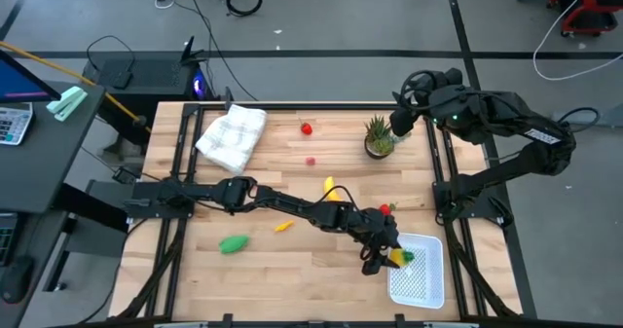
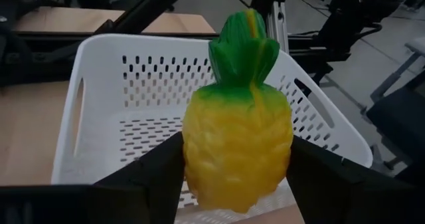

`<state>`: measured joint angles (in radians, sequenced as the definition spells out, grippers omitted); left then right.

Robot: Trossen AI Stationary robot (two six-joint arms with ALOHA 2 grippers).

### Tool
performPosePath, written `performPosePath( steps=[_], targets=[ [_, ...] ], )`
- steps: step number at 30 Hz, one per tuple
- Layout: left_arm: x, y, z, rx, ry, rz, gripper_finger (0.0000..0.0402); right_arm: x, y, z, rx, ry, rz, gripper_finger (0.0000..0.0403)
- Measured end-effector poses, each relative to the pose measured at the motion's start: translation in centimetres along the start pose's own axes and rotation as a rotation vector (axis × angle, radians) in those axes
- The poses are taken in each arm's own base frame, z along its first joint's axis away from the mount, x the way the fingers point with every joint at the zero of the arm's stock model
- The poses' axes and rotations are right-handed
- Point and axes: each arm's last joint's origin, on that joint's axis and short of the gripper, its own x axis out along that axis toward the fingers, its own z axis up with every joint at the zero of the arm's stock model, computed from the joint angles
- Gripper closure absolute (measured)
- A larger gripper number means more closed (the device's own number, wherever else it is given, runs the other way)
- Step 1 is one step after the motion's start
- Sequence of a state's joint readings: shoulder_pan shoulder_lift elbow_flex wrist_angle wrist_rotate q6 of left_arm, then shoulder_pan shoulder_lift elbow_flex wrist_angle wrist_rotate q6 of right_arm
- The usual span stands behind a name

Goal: Pick and placing Produce into tupperware
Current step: Put the pineapple into the white bin, then put the bottom strawberry into the white bin

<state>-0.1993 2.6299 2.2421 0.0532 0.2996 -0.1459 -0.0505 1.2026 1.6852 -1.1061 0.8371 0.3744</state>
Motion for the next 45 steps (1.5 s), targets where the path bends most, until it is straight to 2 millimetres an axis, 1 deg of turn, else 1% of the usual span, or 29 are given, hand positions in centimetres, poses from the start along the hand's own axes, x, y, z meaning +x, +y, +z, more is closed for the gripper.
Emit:
performPosePath(
  steps=[6,13,15,17,19,21,25,28,31,34,36,40,43,45],
  targets=[
    [0.0,0.0,0.1,0.002,-0.003,0.000,0.0137,0.0,0.0,0.0,0.000,0.000,0.000,0.0179],
    [0.0,0.0,0.1,0.003,-0.004,-0.001,0.0143,0.0,0.0,0.0,-0.002,0.001,-0.001,0.0179],
    [-0.2,0.0,0.3,0.001,-0.005,0.001,0.0144,0.0,0.0,-0.1,-0.009,0.006,-0.003,0.0179],
    [-0.6,0.2,1.0,-0.020,-0.009,0.007,0.0143,0.0,-0.1,-0.2,-0.023,0.012,-0.005,0.0179],
    [-1.6,0.7,2.1,-0.058,-0.009,0.022,0.0142,0.0,-0.1,-0.3,-0.037,0.023,-0.009,0.0179],
    [-2.9,1.4,3.5,-0.086,0.013,0.047,0.0142,-0.1,-0.3,-0.6,-0.059,0.042,-0.015,0.0179],
    [-5.9,3.7,5.3,-0.143,0.088,0.115,0.0149,-0.4,-0.6,-1.2,-0.085,0.108,0.034,0.0179],
    [-8.0,5.6,6.4,-0.187,0.112,0.164,0.0156,-0.6,-0.8,-1.7,-0.075,0.184,0.109,0.0179],
    [-9.4,7.3,6.6,-0.266,0.135,0.207,0.0160,-0.8,-0.9,-2.4,-0.083,0.276,0.164,0.0179],
    [-10.1,8.6,6.0,-0.341,0.189,0.247,0.0161,-0.9,-1.2,-2.9,-0.083,0.343,0.161,0.0179],
    [-10.3,8.8,5.6,-0.353,0.223,0.258,0.0159,-1.0,-1.3,-3.1,-0.081,0.362,0.149,0.0179],
    [-9.7,9.1,4.8,-0.321,0.231,0.307,0.0159,-1.0,-1.4,-3.2,-0.079,0.365,0.142,0.0179],
    [-9.2,9.5,5.2,-0.275,0.142,0.320,0.0163,-1.0,-1.4,-3.2,-0.079,0.363,0.140,0.0179],
    [-9.2,9.9,5.4,-0.275,0.111,0.323,0.0163,-1.0,-1.4,-3.2,-0.079,0.363,0.139,0.0179]
  ],
)
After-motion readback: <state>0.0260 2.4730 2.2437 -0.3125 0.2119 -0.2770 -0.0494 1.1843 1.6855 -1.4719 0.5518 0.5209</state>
